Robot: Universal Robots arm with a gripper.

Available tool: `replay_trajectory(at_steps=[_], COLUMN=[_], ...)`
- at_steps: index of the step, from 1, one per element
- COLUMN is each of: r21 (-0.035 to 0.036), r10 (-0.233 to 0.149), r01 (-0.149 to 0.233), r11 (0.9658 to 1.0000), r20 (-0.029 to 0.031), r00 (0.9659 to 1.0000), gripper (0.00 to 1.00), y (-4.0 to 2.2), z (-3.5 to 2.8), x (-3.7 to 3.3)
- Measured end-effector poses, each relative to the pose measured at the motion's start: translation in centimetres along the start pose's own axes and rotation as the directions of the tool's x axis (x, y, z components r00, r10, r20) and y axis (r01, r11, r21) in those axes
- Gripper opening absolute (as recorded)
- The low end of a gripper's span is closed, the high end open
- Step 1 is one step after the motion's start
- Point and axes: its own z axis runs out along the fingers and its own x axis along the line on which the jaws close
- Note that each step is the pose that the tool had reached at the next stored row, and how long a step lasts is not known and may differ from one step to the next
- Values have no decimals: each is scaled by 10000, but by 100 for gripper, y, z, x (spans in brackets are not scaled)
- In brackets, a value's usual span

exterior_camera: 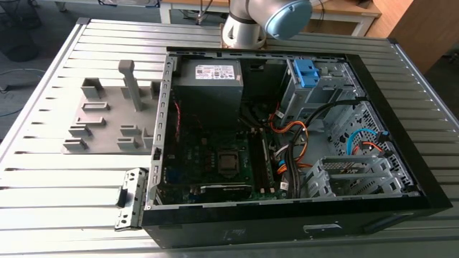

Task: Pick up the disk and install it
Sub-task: 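Pick up the disk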

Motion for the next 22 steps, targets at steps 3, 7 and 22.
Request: replay_trajectory(at_steps=[3,7,22], r21=[0,1,-5], r10=[0,0,1], r01=[0,0,-1], r11=[10000,10000,10000], r20=[0,0,0], r00=[10000,10000,10000], gripper=[36,36,36], y=[-25,-71,-292], z=[0,-1,-1], x=[0,1,30])
